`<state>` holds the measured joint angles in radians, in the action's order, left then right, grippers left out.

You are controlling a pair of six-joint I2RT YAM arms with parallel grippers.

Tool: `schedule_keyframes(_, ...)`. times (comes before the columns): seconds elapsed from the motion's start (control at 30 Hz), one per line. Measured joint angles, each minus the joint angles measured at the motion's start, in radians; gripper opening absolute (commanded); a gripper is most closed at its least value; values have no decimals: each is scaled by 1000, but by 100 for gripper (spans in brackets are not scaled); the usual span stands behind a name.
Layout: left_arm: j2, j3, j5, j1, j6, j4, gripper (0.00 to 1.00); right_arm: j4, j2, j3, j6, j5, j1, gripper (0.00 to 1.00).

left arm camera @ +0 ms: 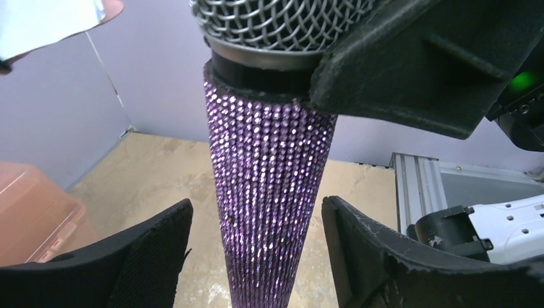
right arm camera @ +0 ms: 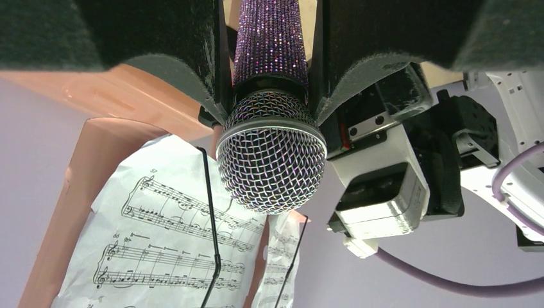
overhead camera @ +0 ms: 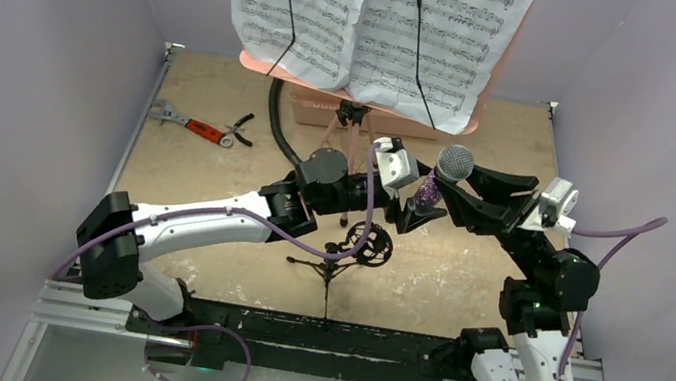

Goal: Set up the instrument practice props

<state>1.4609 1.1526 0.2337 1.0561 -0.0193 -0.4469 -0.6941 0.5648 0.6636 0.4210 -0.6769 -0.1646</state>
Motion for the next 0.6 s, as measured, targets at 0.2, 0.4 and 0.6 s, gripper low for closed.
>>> schedule_keyframes(0.2,23,19,7,11,-40,-47,52,-7,3,4,5,-4,0,0)
schedule_keyframes(0.4,23,22,11,11,-74,-87,18,4,5,4,6,1,0,0)
schedule_keyframes(0.6,19,22,3,13,-79,-63,0,39,5,13,-6,1,-4,37)
